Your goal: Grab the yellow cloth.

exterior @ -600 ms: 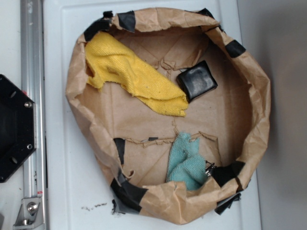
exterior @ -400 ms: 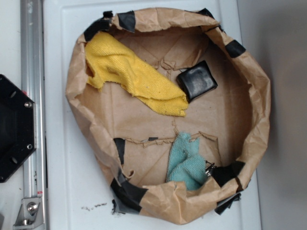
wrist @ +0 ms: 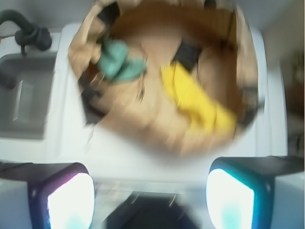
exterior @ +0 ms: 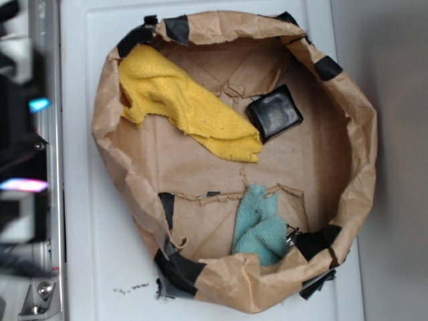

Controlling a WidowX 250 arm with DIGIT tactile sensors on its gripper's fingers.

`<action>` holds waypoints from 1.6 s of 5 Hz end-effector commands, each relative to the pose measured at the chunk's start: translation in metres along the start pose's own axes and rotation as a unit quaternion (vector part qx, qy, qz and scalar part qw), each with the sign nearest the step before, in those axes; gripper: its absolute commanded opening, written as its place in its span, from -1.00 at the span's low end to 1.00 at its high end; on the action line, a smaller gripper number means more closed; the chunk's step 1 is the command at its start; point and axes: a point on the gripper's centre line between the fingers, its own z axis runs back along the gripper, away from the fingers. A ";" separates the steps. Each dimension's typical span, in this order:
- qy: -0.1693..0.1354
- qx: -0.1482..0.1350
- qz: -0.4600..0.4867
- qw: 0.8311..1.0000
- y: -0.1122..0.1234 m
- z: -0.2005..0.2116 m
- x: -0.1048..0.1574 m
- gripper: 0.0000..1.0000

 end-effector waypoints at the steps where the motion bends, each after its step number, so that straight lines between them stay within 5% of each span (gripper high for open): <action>1: -0.007 0.028 -0.070 0.997 0.033 -0.081 0.071 1.00; 3: 0.060 0.029 -0.157 0.985 0.049 -0.171 0.031 1.00; 5: 0.117 0.047 -0.127 0.984 0.086 -0.216 0.003 0.93; 6: 0.098 0.056 -0.116 0.987 0.083 -0.203 0.007 -1.00; 7: 0.088 0.090 -0.129 0.984 0.071 -0.161 0.025 -1.00; 8: 0.002 0.102 -0.068 0.992 0.049 -0.113 0.047 -1.00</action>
